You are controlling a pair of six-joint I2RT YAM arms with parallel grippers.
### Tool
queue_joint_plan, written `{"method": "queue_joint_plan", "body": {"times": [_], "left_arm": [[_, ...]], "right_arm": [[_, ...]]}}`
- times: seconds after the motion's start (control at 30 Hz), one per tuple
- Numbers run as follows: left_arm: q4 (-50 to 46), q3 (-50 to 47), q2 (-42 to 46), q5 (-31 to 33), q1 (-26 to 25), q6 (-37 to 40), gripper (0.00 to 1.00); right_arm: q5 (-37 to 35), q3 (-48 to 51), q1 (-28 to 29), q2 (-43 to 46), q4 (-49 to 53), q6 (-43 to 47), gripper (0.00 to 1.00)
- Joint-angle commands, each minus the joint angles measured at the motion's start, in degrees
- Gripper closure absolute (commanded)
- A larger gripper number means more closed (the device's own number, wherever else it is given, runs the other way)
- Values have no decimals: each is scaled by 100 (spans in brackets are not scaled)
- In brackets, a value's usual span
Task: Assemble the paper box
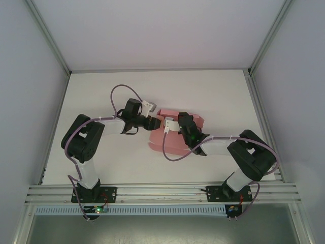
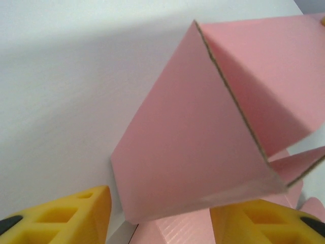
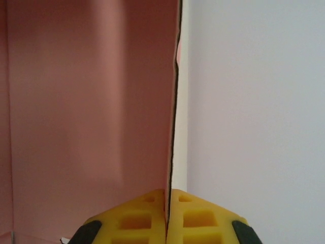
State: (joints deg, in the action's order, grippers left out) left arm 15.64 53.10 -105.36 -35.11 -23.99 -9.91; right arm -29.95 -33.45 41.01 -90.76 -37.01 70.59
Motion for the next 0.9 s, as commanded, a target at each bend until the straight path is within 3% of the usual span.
{"method": "queue_joint_plan", "body": {"times": [0.0,0.17,0.33,0.43,0.53,0.8,0.87], "left_arm": [[739,121,68,702,-148,201,50],[934,76,59,1957,-458,235,58],[766,128,1,3090,-681,287,75],[466,230,-151,4592,-896,241,74],[15,335,-333,6038,-997,-210,84],[-518,157,-523,7326,-1006,-1452,93],[-653,163,-563,7665,-1004,-1680,100]], "right_arm": [[-87,61,253,10,461,78,100],[-173,44,442,-25,693,10,100],[-262,40,458,-3,814,-107,100],[-344,53,473,55,860,-169,100],[-409,40,473,195,1162,-377,100],[-884,152,398,347,1586,-530,100],[-910,145,388,371,1687,-558,100]]}}
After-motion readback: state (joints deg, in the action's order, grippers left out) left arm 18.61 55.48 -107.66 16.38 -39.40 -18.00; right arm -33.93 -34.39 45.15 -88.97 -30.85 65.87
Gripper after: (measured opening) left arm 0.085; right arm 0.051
